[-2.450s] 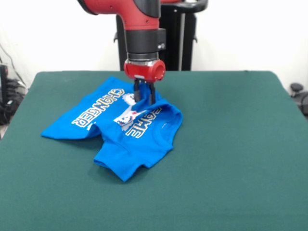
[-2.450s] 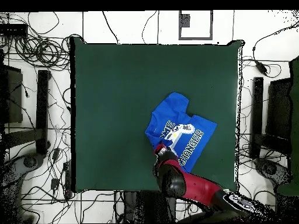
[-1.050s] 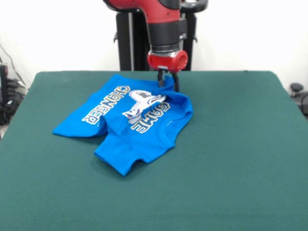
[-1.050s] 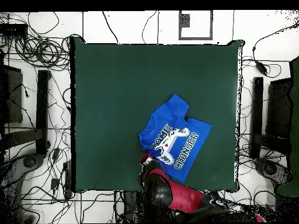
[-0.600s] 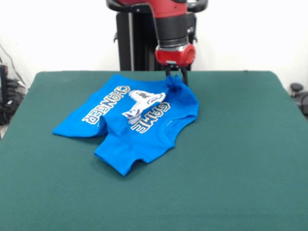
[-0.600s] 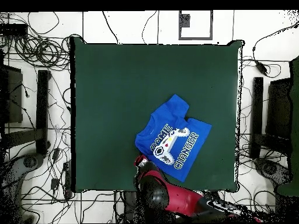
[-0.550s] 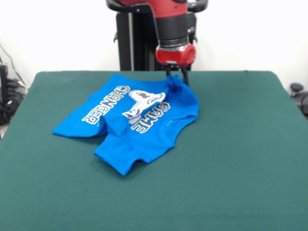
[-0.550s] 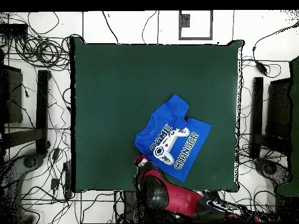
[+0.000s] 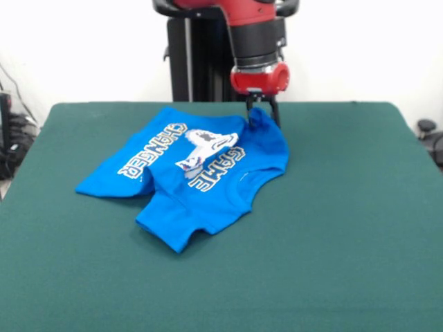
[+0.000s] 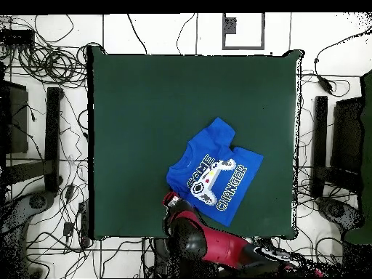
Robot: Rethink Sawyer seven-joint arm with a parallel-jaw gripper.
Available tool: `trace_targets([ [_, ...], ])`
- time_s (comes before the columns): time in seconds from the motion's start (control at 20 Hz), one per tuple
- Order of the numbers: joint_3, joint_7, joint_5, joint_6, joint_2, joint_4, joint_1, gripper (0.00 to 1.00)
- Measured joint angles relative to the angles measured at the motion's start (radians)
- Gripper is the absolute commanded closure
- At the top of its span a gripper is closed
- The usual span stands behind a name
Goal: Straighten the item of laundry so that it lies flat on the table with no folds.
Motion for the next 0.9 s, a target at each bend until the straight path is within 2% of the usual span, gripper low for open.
trace_targets([
  [0.3, 0.039, 0.001, 0.07, -0.008, -0.026, 0.036, 0.024, 0.0],
  [0.35, 0.054, 0.005, 0.108, -0.008, -0.055, 0.058, 0.037, 0.0],
  [0.7, 0.092, 0.039, 0.22, 0.019, -0.186, 0.11, 0.074, 0.0],
  [0.9, 0.089, 0.052, 0.279, 0.107, -0.278, 0.114, 0.076, 0.0],
])
